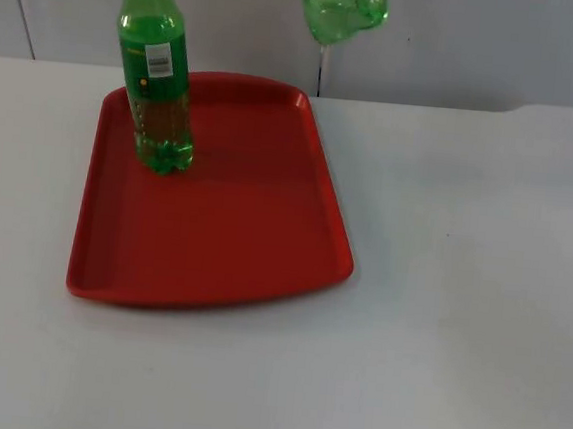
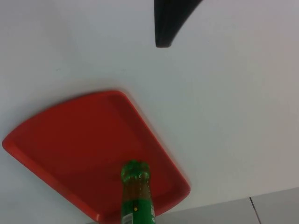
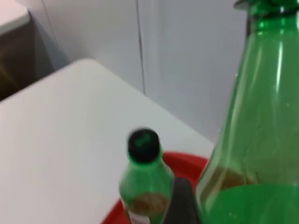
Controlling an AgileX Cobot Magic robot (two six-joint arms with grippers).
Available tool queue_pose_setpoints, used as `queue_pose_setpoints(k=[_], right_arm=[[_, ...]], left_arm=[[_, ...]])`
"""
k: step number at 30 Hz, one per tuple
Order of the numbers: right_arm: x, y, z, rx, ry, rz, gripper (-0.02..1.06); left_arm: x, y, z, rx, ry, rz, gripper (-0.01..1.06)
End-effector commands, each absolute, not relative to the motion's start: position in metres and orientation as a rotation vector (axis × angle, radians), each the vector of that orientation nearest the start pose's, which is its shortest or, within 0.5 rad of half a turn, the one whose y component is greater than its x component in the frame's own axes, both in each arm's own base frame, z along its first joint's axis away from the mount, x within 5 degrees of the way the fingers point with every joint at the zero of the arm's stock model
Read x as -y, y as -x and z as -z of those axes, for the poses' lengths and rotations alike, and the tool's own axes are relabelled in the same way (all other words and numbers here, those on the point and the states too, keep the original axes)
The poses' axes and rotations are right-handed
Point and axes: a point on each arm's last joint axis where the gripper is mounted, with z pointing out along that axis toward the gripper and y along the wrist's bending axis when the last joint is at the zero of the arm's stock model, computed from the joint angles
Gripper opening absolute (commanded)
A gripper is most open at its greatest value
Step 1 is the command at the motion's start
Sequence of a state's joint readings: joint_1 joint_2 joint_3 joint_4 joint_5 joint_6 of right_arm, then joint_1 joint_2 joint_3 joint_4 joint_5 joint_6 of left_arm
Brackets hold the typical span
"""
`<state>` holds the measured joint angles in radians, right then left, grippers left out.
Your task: Place the bottle upright on the tray.
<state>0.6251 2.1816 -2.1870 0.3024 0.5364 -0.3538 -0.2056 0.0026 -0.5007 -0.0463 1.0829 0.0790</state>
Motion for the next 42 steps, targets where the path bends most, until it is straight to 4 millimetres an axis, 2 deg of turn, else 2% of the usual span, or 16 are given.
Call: queue_pose_setpoints(k=[1, 6, 10, 14, 15, 18, 22, 25, 26, 30, 31, 38, 42], right_arm=[[-0.322, -0.409, -0.357, -1.774, 0.793, -0.517, 0.0], [-0.323, -0.403, -0.365, -1.705, 0.78, -0.506, 0.0], [-0.317, -0.398, -0.36, -1.692, 0.741, -0.506, 0.0], [-0.297, -0.382, -0.355, -1.623, 0.658, -0.444, 0.0], [-0.297, -0.382, -0.355, -1.623, 0.658, -0.444, 0.0], [-0.283, -0.362, -0.335, -1.555, 0.608, -0.356, 0.0], [-0.279, -0.341, -0.313, -1.45, 0.592, -0.298, 0.0], [-0.284, -0.326, -0.297, -1.354, 0.592, -0.395, 0.0], [-0.284, -0.326, -0.297, -1.354, 0.592, -0.395, 0.0], [-0.288, -0.322, -0.294, -1.305, 0.649, -0.636, 0.0], [-0.288, -0.322, -0.294, -1.305, 0.649, -0.636, 0.0], [-0.265, -0.333, -0.301, -1.203, 0.693, -0.84, 0.0], [-0.251, -0.339, -0.296, -1.159, 0.726, -0.966, 0.0]], left_arm=[[0.002, 0.006, -0.275, -2.044, -0.297, 0.13, 1.05], [0.002, 0.006, -0.275, -2.044, -0.297, 0.13, 1.05], [0.002, 0.006, -0.275, -2.044, -0.296, 0.125, 1.05], [0.002, 0.006, -0.275, -2.044, -0.296, 0.125, 1.05], [0.002, 0.006, -0.275, -2.044, -0.296, 0.125, 1.05], [0.002, 0.006, -0.275, -2.044, -0.296, 0.125, 1.05], [0.002, 0.006, -0.275, -2.044, -0.296, 0.125, 1.05], [0.002, 0.006, -0.275, -2.044, -0.296, 0.125, 1.05], [0.002, 0.006, -0.275, -2.044, -0.296, 0.125, 1.05], [0.002, 0.006, -0.275, -2.044, -0.296, 0.122, 1.05], [0.002, 0.006, -0.275, -2.044, -0.296, 0.122, 1.05], [0.001, 0.005, -0.275, -2.044, -0.296, 0.12, 1.05], [0.001, 0.005, -0.275, -2.044, -0.296, 0.12, 1.05]])
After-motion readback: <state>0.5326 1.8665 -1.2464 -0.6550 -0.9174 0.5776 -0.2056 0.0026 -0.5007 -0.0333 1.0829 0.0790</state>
